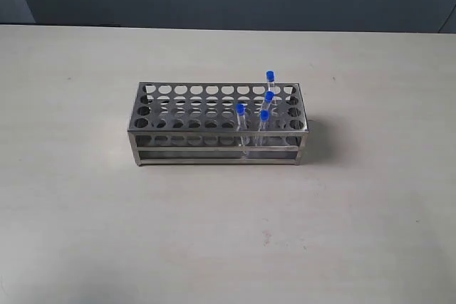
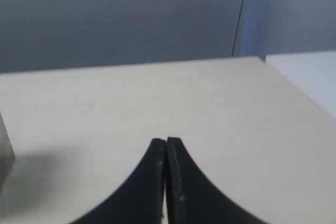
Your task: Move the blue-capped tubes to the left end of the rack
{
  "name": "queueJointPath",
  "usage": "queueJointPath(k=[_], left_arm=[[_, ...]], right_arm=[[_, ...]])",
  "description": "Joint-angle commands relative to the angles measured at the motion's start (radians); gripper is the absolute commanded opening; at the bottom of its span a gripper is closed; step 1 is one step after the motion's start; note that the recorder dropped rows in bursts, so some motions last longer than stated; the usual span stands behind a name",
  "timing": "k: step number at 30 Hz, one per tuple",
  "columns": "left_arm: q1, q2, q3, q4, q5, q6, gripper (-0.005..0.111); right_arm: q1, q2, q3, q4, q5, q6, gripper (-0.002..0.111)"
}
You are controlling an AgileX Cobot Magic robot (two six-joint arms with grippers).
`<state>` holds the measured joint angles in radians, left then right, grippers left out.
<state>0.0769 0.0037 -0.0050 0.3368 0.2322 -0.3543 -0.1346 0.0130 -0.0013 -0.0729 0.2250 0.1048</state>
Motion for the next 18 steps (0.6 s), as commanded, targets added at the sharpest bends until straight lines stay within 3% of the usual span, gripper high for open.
queueJointPath(k=[1,5,8,11,15,18], left_arm=[[-0.007,-0.004,0.003,-0.004,0.000,-0.003,0.000],[-0.007,-0.004,0.003,-0.004,0.000,-0.003,0.000],[-0.007,-0.004,0.003,-0.004,0.000,-0.003,0.000],[-0.007,-0.004,0.003,-0.004,0.000,-0.003,0.000],[-0.007,-0.004,0.003,-0.004,0.000,-0.003,0.000],[-0.007,-0.004,0.003,-0.004,0.000,-0.003,0.000]], right_arm=[[-0.004,-0.005,0.001,0.202,-0.408,0.149,0.001],[-0.004,-0.005,0.001,0.358,-0.840,0.166,0.001],[-0.004,-0.005,0.001,0.478,-1.015,0.190,0.001],[-0.004,-0.005,0.001,0.523,-0.999,0.342,0.001],[-0.004,-0.005,0.001,0.412,-0.972,0.666,0.001],[-0.004,0.022,-0.095,0.338,-0.912,0.501,0.001]])
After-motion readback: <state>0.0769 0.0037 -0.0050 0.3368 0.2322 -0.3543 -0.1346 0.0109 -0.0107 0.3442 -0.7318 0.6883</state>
